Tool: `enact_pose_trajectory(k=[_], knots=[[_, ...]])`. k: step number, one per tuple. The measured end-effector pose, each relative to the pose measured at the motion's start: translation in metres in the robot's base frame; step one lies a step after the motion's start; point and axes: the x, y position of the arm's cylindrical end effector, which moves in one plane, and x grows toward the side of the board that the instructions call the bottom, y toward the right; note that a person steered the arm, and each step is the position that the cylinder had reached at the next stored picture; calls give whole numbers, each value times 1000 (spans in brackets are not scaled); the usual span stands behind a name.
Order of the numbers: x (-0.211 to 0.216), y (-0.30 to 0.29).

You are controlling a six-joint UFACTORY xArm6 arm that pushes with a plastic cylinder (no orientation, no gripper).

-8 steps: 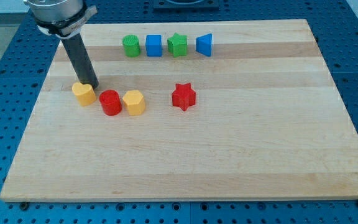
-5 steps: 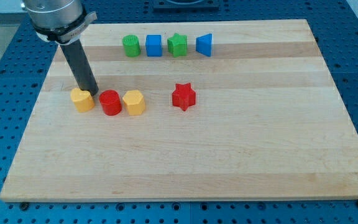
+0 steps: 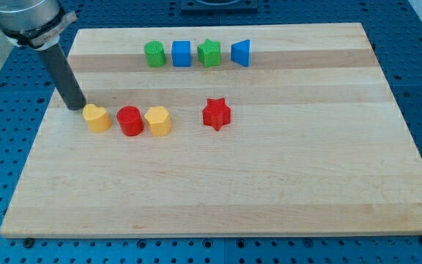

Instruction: Nudge the yellow heart right a bit

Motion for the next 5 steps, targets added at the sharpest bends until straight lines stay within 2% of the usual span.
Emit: enact_pose_trajectory(k=[5], knots=[[22,12]])
